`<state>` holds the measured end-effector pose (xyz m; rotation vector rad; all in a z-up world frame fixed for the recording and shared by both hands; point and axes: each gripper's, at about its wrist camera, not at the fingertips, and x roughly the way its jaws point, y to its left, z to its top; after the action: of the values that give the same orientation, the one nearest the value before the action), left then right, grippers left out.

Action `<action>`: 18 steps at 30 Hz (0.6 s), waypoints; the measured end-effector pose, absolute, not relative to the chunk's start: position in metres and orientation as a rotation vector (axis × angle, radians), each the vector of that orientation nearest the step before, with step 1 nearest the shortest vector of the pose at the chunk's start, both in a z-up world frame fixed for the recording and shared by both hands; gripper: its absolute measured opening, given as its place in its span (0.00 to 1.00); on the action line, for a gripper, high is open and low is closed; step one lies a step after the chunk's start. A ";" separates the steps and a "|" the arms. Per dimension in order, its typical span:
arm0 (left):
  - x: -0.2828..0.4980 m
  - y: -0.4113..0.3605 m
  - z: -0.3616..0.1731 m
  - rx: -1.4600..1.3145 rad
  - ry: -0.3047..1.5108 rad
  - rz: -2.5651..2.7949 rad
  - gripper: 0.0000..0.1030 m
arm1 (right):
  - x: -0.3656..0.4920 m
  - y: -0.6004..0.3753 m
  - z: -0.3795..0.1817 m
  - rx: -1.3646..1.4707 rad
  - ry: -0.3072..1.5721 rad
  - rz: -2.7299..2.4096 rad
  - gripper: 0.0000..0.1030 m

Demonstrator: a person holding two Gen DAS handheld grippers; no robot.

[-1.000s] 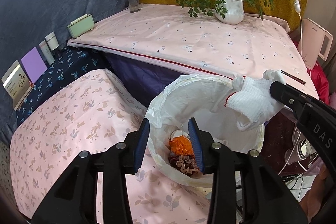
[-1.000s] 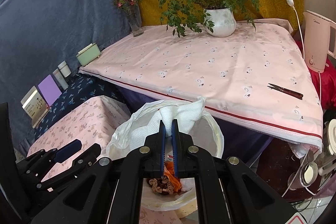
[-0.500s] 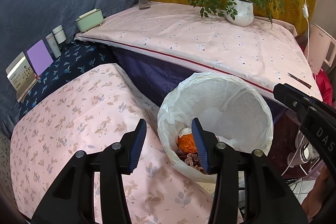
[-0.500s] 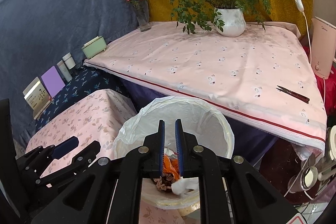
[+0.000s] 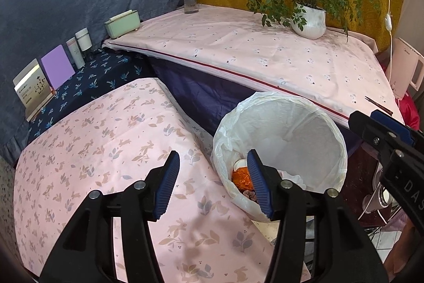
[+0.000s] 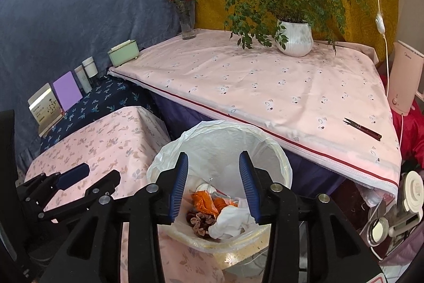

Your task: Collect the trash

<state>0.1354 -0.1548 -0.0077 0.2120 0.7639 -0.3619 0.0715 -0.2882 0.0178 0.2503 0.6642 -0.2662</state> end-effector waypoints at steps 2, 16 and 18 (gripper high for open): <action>0.133 -0.149 -0.007 0.206 0.760 -0.356 0.54 | 0.069 -0.286 0.017 0.245 0.672 -0.265 0.42; 0.116 -0.127 -0.014 0.205 0.763 -0.346 0.74 | 0.052 -0.264 0.006 0.197 0.732 -0.249 0.59; 0.113 -0.125 -0.016 0.208 0.763 -0.346 0.80 | 0.048 -0.262 0.003 0.193 0.744 -0.243 0.59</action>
<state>0.1126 -0.1246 -0.0164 0.2083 0.7632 -0.3461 0.0481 -0.2624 0.0031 0.1929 0.7439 -0.2434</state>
